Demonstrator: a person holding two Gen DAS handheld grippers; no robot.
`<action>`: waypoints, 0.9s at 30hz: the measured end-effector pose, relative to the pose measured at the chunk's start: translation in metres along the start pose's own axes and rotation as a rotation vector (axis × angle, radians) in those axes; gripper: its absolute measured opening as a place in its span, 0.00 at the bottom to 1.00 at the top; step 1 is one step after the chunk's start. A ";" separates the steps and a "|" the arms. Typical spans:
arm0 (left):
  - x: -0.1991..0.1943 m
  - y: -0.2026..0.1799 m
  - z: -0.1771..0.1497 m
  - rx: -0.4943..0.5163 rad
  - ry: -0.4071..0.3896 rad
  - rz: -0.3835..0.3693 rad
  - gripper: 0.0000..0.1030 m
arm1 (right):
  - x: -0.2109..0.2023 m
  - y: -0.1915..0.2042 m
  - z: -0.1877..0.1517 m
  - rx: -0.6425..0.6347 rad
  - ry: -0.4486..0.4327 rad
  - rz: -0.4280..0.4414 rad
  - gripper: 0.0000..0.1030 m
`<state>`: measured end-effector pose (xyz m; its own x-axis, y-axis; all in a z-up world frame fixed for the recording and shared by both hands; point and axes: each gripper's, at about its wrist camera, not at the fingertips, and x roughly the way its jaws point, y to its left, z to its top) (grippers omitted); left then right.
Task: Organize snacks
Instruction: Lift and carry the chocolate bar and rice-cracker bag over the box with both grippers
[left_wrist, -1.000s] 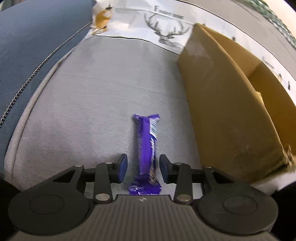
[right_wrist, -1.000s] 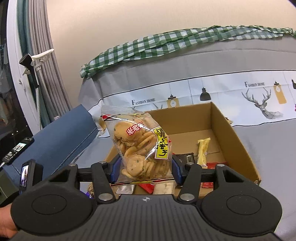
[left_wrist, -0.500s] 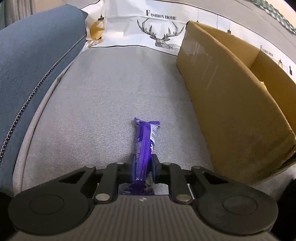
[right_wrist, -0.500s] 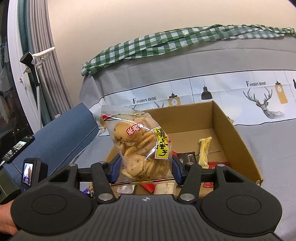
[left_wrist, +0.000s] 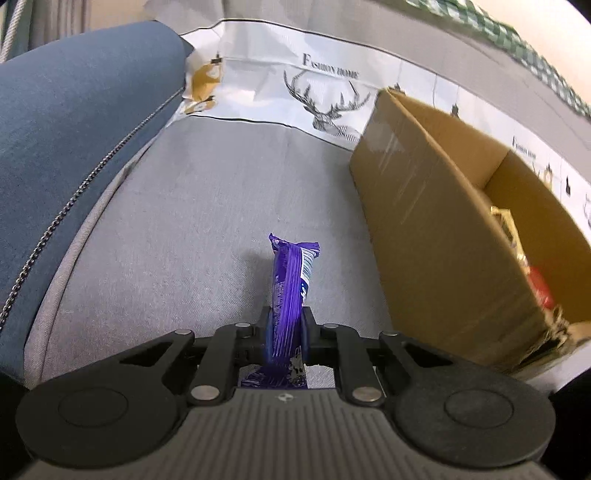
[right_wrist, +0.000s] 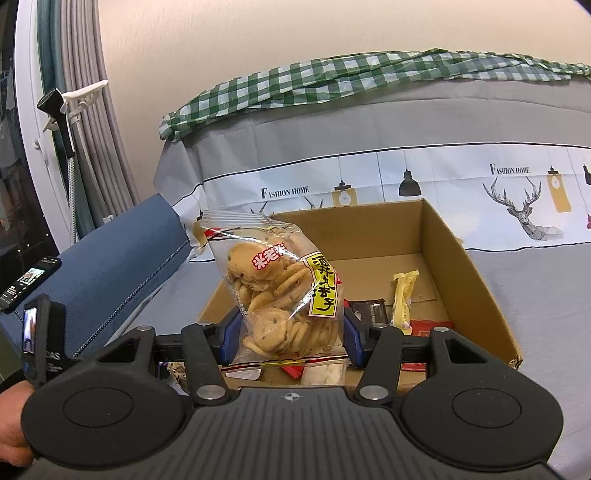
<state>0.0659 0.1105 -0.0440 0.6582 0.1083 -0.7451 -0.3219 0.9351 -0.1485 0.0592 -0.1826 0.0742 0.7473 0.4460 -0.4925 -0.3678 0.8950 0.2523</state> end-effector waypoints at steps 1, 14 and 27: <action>-0.001 0.003 0.002 -0.026 0.002 -0.004 0.15 | 0.000 0.000 0.000 0.000 0.001 0.000 0.54; -0.037 -0.007 0.020 -0.053 -0.004 -0.061 0.15 | 0.001 -0.001 0.000 0.005 0.001 -0.005 0.54; -0.091 -0.030 0.058 -0.018 -0.091 -0.120 0.15 | -0.010 -0.004 -0.003 0.029 -0.091 -0.043 0.54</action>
<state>0.0551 0.0924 0.0659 0.7516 0.0270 -0.6590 -0.2489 0.9369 -0.2455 0.0509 -0.1905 0.0757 0.8098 0.4036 -0.4259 -0.3192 0.9120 0.2574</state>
